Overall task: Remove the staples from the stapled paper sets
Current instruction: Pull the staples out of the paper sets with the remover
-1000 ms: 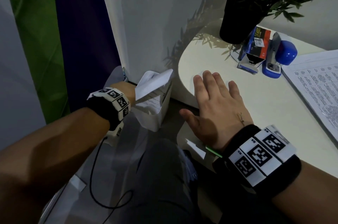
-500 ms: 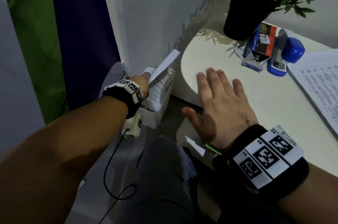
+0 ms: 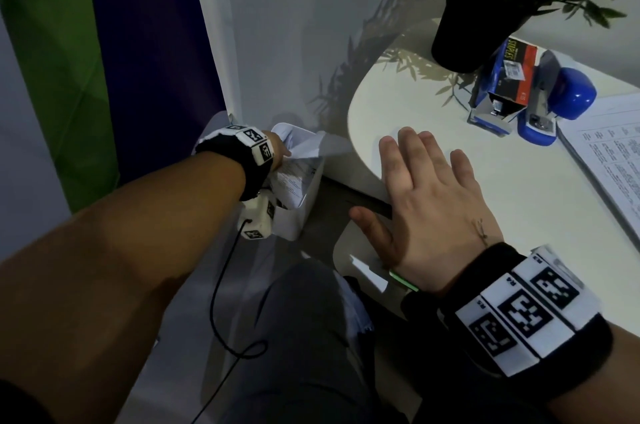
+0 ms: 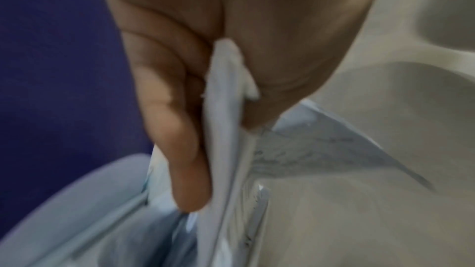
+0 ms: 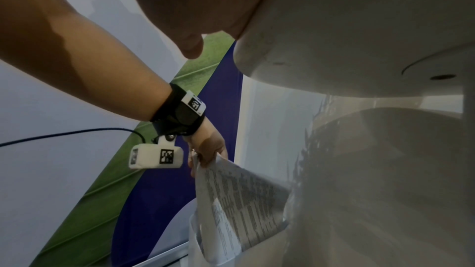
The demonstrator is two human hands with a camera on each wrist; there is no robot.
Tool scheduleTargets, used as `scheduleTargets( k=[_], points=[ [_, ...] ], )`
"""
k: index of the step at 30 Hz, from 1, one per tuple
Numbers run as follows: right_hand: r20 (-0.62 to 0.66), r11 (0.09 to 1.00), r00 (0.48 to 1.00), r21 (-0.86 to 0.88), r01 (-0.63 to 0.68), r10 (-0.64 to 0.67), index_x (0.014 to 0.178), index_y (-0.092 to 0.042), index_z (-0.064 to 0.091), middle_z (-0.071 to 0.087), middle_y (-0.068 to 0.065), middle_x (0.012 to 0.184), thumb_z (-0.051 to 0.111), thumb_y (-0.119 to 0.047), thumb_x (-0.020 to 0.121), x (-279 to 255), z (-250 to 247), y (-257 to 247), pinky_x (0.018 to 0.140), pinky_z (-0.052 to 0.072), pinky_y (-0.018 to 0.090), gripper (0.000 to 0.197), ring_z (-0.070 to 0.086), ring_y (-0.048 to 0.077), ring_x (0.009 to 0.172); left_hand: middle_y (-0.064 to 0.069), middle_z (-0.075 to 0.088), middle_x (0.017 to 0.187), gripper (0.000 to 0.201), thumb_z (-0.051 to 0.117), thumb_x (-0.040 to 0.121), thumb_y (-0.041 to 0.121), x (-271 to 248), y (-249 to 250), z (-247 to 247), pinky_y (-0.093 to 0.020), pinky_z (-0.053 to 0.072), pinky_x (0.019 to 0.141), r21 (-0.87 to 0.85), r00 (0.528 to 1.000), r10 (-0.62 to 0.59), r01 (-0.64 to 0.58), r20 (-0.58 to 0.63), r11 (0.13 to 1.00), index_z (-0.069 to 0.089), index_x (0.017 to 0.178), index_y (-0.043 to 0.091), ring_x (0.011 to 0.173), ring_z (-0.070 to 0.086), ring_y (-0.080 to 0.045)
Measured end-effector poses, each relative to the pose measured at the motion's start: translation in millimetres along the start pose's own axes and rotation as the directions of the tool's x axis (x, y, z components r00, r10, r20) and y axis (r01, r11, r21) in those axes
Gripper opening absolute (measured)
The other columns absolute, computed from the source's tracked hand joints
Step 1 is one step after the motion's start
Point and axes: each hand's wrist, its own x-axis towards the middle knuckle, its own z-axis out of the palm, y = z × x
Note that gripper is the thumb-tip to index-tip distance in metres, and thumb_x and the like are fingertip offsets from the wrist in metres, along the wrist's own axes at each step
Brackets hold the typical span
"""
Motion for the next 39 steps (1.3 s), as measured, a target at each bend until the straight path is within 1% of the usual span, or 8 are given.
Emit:
scheduleTargets(
  k=[3, 12, 15, 18, 25, 28, 33, 39],
  points=[
    [-0.013, 1.0, 1.0, -0.01, -0.003, 0.003, 0.144, -0.005, 0.032, 0.035, 0.022, 0.148, 0.02, -0.064, 0.087, 1, 2, 1, 0.108, 0.026, 0.057, 0.083, 0.032, 0.039, 0.138, -0.008, 0.031, 0.15, 0.067, 0.054, 0.093, 0.025, 16, -1, 12, -0.028, 0.033, 0.106, 0.036, 0.999, 0.04, -0.04, -0.016, 0.999, 0.018, 0.149, 0.019, 0.133, 0.038, -0.025],
    [-0.04, 0.999, 0.999, -0.033, 0.0, -0.002, 0.144, -0.003, 0.034, 0.036, 0.024, 0.147, 0.015, -0.066, 0.09, 1, 5, 3, 0.106, 0.029, 0.058, 0.084, 0.034, 0.04, 0.136, -0.012, 0.054, 0.131, 0.037, 0.046, 0.093, 0.011, 18, 7, 37, -0.034, 0.044, 0.097, 0.149, 0.988, 0.152, -0.146, -0.032, 0.978, 0.05, 0.13, 0.007, 0.121, 0.051, -0.027],
    [-0.041, 1.0, 0.999, -0.027, -0.008, 0.007, 0.143, -0.002, 0.035, 0.037, 0.025, 0.145, 0.014, -0.066, 0.09, 1, 5, 2, 0.105, 0.03, 0.06, 0.085, 0.036, 0.041, 0.135, -0.008, 0.064, 0.102, 0.025, 0.047, 0.089, 0.01, 23, -4, 40, -0.037, 0.051, 0.085, 0.293, 0.983, 0.179, -0.182, 0.037, 0.939, 0.064, 0.107, 0.008, 0.104, 0.061, -0.028],
    [-0.035, 1.0, 0.999, -0.026, -0.013, 0.012, 0.143, -0.001, 0.035, 0.037, 0.025, 0.145, 0.015, -0.066, 0.09, 1, 5, 2, 0.105, 0.03, 0.06, 0.086, 0.036, 0.041, 0.135, 0.002, 0.04, 0.065, 0.019, 0.051, 0.088, 0.013, 22, -6, 24, -0.039, 0.052, 0.083, 0.279, 0.997, 0.078, -0.081, 0.021, 0.957, 0.065, 0.1, 0.01, 0.094, 0.061, -0.03],
    [-0.016, 0.999, 1.0, -0.032, -0.016, 0.016, 0.143, -0.002, 0.035, 0.037, 0.024, 0.146, 0.01, -0.068, 0.09, 2, 6, 2, 0.105, 0.029, 0.059, 0.088, 0.036, 0.041, 0.135, -0.013, 0.057, 0.125, 0.037, 0.054, 0.087, 0.015, 30, 3, 2, -0.037, 0.046, 0.093, -0.064, 0.985, 0.049, -0.06, -0.164, 0.996, 0.057, 0.123, 0.008, 0.114, 0.055, -0.03],
    [-0.013, 0.999, 1.0, -0.035, -0.011, 0.011, 0.143, -0.002, 0.035, 0.037, 0.024, 0.146, 0.011, -0.068, 0.089, 2, 5, 2, 0.106, 0.029, 0.058, 0.088, 0.035, 0.04, 0.135, -0.015, 0.051, 0.131, 0.053, 0.059, 0.077, 0.009, 32, 4, 2, -0.047, 0.042, 0.1, -0.172, 0.975, 0.005, -0.044, -0.22, 0.984, 0.048, 0.129, 0.011, 0.119, 0.051, -0.034],
    [-0.049, 0.999, 0.999, -0.042, 0.012, -0.014, 0.143, -0.002, 0.036, 0.038, 0.025, 0.145, 0.022, -0.066, 0.088, 2, 7, 3, 0.106, 0.029, 0.059, 0.085, 0.036, 0.041, 0.135, -0.02, 0.056, 0.119, 0.032, 0.047, 0.09, 0.005, 36, 7, 34, -0.041, 0.043, 0.093, -0.133, 0.932, 0.009, -0.061, -0.362, 0.989, 0.049, 0.122, 0.002, 0.11, 0.055, -0.035],
    [-0.045, 0.999, 0.999, -0.034, 0.02, -0.022, 0.143, -0.004, 0.035, 0.037, 0.024, 0.146, 0.023, -0.066, 0.087, 2, 7, 5, 0.107, 0.027, 0.058, 0.085, 0.035, 0.041, 0.136, -0.004, 0.056, 0.128, 0.064, 0.066, 0.068, 0.041, 133, -13, 130, -0.049, 0.048, 0.091, 0.069, 0.991, -0.009, 0.0, 0.13, 0.998, 0.051, 0.128, 0.028, 0.112, 0.057, -0.031]
  ],
)
